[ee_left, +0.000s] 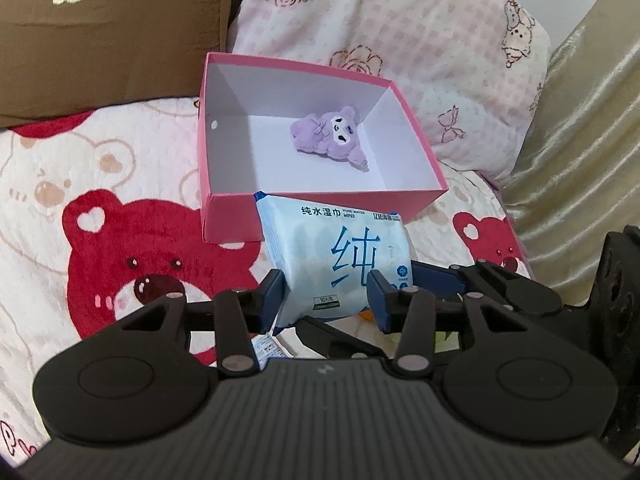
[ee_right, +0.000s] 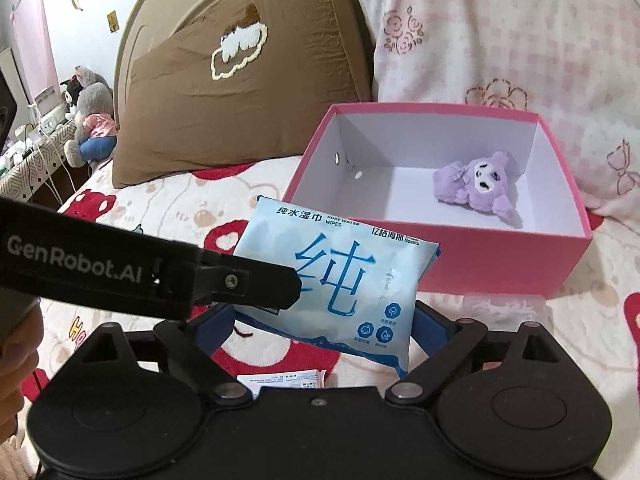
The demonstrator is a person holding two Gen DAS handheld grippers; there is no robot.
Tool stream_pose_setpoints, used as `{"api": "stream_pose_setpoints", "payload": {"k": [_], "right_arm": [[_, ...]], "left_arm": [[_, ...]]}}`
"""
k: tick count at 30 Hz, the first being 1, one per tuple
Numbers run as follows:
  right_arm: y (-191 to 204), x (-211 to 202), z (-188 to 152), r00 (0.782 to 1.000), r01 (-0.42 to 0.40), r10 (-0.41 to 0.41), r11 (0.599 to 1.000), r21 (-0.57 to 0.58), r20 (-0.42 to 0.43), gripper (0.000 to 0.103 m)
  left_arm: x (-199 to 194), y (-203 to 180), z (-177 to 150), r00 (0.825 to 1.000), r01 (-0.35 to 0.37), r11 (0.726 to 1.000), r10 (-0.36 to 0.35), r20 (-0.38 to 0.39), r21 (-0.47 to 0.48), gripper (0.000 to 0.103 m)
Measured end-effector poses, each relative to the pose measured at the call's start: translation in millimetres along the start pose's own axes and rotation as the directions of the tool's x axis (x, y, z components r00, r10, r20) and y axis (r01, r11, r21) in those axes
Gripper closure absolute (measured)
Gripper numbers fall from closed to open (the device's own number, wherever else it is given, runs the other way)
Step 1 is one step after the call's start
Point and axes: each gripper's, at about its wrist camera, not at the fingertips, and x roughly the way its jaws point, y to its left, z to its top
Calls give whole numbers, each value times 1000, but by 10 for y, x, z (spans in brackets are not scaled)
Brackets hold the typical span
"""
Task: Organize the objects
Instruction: 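Lift the wet-wipes pack with the right tool toward the pink box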
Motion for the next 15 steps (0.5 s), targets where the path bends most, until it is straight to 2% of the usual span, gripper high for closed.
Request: {"api": "stream_pose_setpoints", "payload": {"k": [15], "right_arm": [[-57, -272, 248, 998, 9, -6, 998, -62, 57, 7]], "left_arm": [[-201, -240, 242, 999, 0, 1000, 0, 44, 1, 60]]}}
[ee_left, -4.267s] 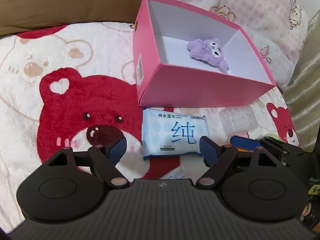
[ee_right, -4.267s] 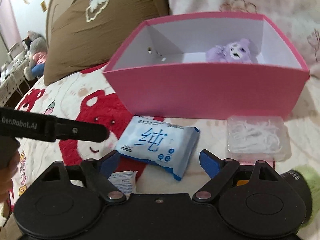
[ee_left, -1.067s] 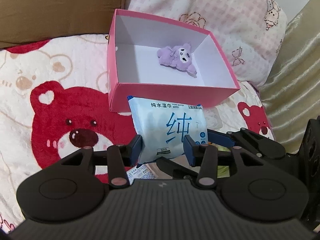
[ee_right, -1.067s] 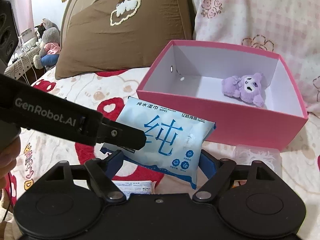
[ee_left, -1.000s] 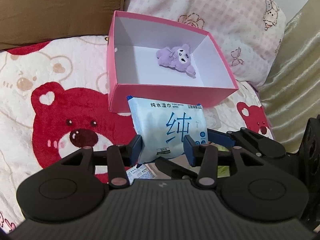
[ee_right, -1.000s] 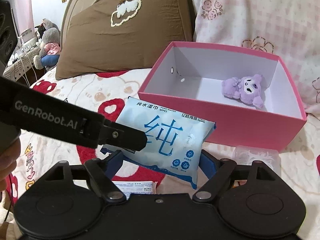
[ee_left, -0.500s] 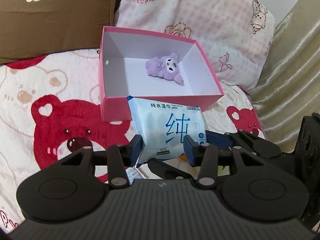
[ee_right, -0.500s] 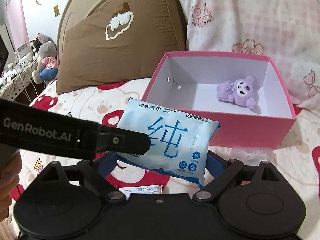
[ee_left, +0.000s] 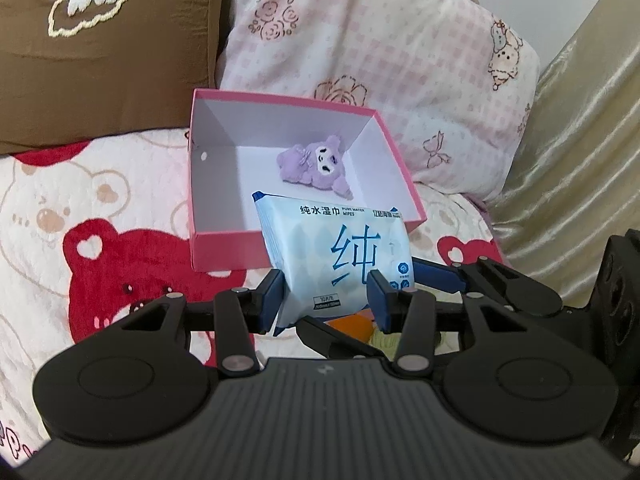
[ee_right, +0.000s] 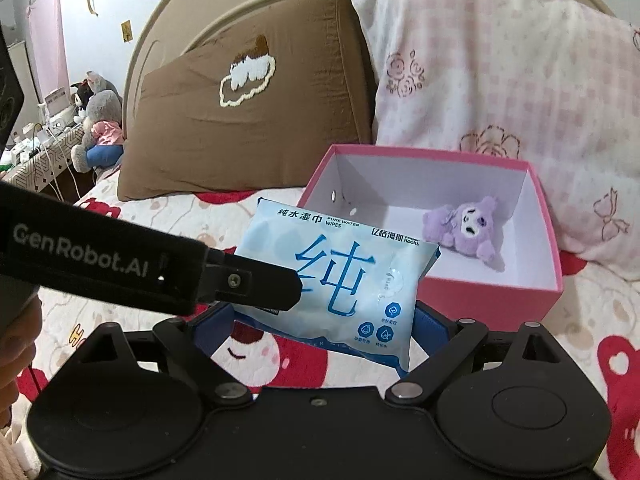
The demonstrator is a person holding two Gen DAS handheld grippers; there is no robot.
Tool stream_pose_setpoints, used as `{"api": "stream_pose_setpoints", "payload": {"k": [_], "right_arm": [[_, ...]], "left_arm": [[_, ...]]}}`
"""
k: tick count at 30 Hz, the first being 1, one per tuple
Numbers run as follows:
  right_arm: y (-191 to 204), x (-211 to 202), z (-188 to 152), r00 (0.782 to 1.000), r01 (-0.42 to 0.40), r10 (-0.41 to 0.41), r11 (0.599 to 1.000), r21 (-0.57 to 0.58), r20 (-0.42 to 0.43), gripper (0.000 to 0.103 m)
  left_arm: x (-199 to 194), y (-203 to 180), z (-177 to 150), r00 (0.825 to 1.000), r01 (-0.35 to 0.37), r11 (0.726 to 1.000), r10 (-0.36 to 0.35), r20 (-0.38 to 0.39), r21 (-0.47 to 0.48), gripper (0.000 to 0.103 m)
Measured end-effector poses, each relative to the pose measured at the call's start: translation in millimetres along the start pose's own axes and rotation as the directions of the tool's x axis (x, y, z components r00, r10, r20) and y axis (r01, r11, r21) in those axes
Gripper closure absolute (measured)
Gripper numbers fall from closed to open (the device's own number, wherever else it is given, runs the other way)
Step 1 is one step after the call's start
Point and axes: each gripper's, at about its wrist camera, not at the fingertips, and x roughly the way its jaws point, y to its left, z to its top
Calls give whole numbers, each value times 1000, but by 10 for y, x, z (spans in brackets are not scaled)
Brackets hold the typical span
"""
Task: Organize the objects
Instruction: 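Lift the wet-wipes pack with the right tool toward the pink box, then lower the blue wet-wipes pack with the right tool into the pink box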
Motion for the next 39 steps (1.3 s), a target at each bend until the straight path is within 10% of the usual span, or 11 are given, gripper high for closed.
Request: {"api": "stream_pose_setpoints", "payload": {"k": [39], "right_arm": [[-962, 645, 729, 992, -40, 41, 999, 17, -119, 6]], "left_arm": [[1130, -4, 855, 994, 20, 994, -30, -104, -104, 60]]}}
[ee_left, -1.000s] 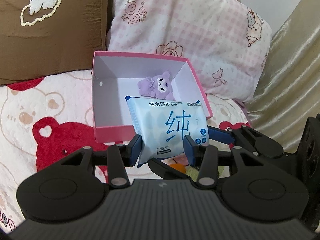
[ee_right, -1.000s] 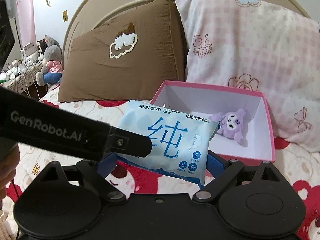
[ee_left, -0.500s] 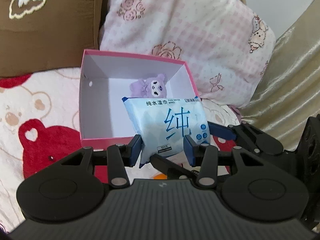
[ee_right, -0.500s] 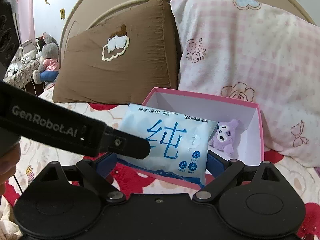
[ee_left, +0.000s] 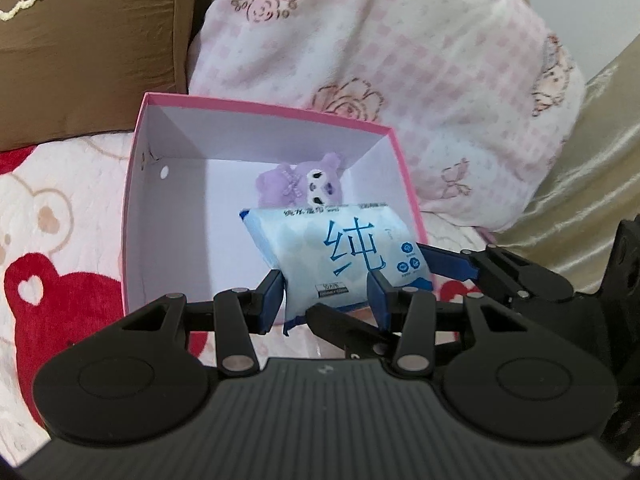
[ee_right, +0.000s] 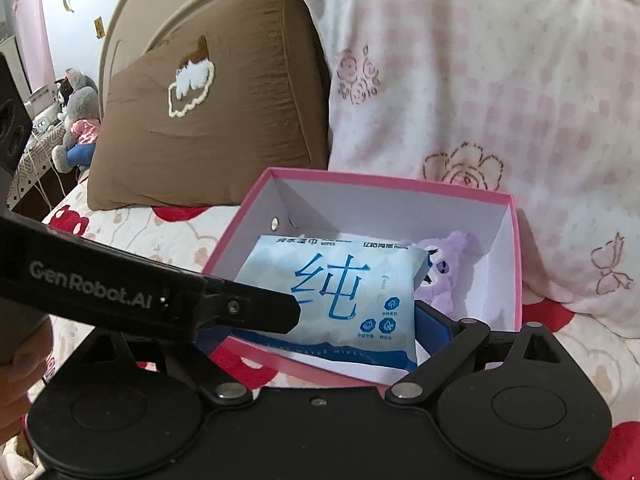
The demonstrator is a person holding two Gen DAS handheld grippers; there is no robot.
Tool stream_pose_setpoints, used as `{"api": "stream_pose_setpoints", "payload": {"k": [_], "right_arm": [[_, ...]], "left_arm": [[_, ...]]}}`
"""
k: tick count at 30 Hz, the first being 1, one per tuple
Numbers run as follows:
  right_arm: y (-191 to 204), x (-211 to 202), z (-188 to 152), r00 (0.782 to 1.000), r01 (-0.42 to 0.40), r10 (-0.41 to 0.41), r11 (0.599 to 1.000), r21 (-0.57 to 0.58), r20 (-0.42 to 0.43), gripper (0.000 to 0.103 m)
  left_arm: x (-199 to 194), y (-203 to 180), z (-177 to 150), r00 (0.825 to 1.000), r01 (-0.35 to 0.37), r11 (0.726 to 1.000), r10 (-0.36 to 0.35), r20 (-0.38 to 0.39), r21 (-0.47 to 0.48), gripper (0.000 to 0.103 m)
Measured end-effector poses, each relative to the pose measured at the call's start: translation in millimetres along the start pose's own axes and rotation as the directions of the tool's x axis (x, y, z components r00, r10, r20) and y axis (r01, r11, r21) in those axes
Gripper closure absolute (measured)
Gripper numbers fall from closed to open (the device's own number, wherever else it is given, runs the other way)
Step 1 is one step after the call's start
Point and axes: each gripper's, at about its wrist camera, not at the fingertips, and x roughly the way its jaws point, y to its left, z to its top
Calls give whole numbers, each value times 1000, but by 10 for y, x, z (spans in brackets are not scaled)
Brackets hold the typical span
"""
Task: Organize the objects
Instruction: 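Lower the blue wet-wipes pack with the right tool into the pink box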
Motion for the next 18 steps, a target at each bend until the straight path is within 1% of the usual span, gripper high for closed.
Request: {"api": "stream_pose_setpoints", "payload": {"k": [4, 6, 9, 15, 18], "right_arm": [[-124, 223, 50, 997, -19, 19, 1000, 3, -76, 6], [-181, 330, 58, 995, -24, 24, 1000, 4, -99, 6], [-254, 459, 39, 993, -21, 23, 1000, 12, -114, 7], [-368, 665, -4, 990, 8, -6, 1000, 13, -139, 8], [-410, 758, -22, 988, 23, -20, 1000, 18, -151, 8]], "left_arm": [[232, 73, 55, 1000, -11, 1000, 11, -29, -26, 60], [332, 125, 71, 999, -11, 999, 9, -36, -46, 60], [470, 198, 79, 999, -6, 997, 3, -43, -74, 60], [783, 309, 78, 997, 2, 992, -11, -75, -123, 60], [905, 344, 76, 997, 7, 991, -18, -75, -136, 60]]}}
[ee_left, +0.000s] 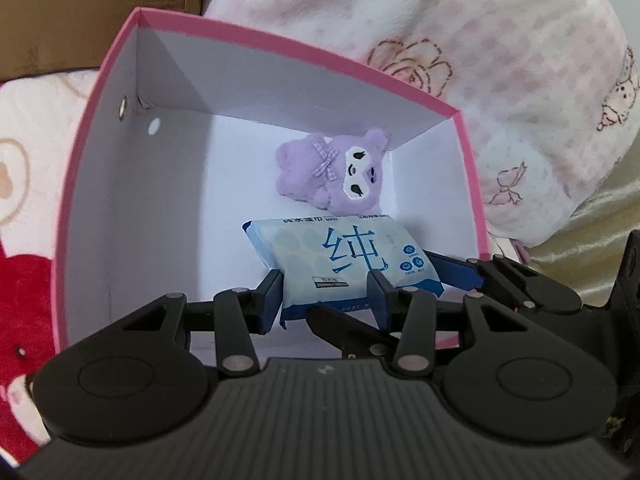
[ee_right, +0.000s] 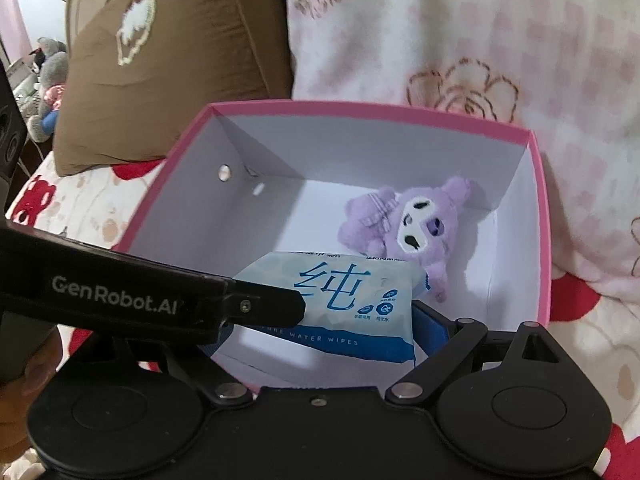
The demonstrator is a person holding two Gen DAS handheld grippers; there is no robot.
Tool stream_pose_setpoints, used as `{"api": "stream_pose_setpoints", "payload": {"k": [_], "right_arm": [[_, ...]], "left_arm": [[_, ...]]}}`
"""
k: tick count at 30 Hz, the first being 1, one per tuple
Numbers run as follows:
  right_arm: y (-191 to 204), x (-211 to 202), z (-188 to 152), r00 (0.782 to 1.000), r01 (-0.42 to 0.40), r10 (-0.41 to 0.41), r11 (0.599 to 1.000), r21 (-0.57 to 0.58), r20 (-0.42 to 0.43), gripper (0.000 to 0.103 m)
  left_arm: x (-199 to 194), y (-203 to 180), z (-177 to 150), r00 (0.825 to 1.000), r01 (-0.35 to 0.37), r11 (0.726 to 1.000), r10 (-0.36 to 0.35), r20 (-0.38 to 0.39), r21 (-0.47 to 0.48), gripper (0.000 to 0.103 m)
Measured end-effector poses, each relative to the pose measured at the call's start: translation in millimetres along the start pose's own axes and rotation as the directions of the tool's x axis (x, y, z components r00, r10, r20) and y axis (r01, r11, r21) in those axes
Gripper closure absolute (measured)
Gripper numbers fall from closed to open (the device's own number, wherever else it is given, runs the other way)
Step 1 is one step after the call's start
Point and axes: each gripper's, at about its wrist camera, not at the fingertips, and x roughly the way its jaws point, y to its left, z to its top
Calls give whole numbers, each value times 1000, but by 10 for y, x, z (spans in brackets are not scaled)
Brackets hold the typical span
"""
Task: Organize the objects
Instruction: 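Lower the blue wet-wipes pack with the right tool into the pink box, then open the right tool to release the wipes beside the doll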
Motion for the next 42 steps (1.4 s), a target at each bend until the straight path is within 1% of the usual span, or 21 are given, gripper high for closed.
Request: {"api": "stream_pose_setpoints", "payload": {"k": [5, 10, 14, 18, 22, 25, 28, 33, 36, 37, 38, 39, 40, 42], "right_arm": [[-74, 133, -3, 1000, 12, -12, 1000, -9, -28, 8], [-100, 232, -27, 999, 31, -33, 999, -39, -33, 9], [-123, 318, -23, 997, 50, -54, 997, -61, -55, 16], [-118, 398, -47, 990, 102, -109, 992, -76, -89, 25], [-148, 418, -50, 986, 126, -133, 989, -71, -105, 27], [-155, 419, -59, 979, 157, -166, 984, -82, -116, 34], [-110, 396, -54, 969, 201, -213, 974, -106, -120, 36], [-77, 421, -44, 962, 231, -246, 965, -126, -118, 37], [-63, 396, -25, 957, 246, -261, 961, -124, -125, 36], [-46, 351, -26, 959, 248, -262, 961, -124, -111, 36], [-25, 303, -30, 961, 245, -258, 961, -126, -96, 33], [1, 242, -33, 963, 247, -258, 960, -129, -75, 27], [24, 172, -38, 964, 254, -263, 958, -134, -49, 25], [75, 29, -62, 970, 240, -243, 959, -149, -6, 24]], "left_arm": [[166, 38, 8, 1000, 3, 1000, -3, -12, -2, 63], [293, 104, 10, 1000, 7, 1000, -7, -14, -19, 63], [394, 140, -10, 1000, -19, 999, 19, -10, -28, 65], [478, 146, -27, 999, -38, 999, 37, -14, -30, 66], [534, 170, -26, 999, -37, 999, 36, -14, -40, 67], [549, 150, -17, 999, -50, 998, 49, -23, -42, 68], [576, 142, -7, 998, -59, 997, 57, -26, -53, 68], [559, 115, 1, 997, -75, 996, 74, -22, -56, 68], [469, 118, 1, 998, -61, 996, 60, -21, -61, 64], [422, 102, 4, 998, -55, 997, 55, -13, -51, 64], [374, 69, 8, 999, -52, 998, 52, -6, -39, 64], [301, 27, 4, 999, -48, 999, 48, 3, -23, 63], [241, -2, 2, 999, -45, 999, 45, 9, -11, 63], [96, -57, -5, 999, -37, 999, 36, 19, 10, 63]]}}
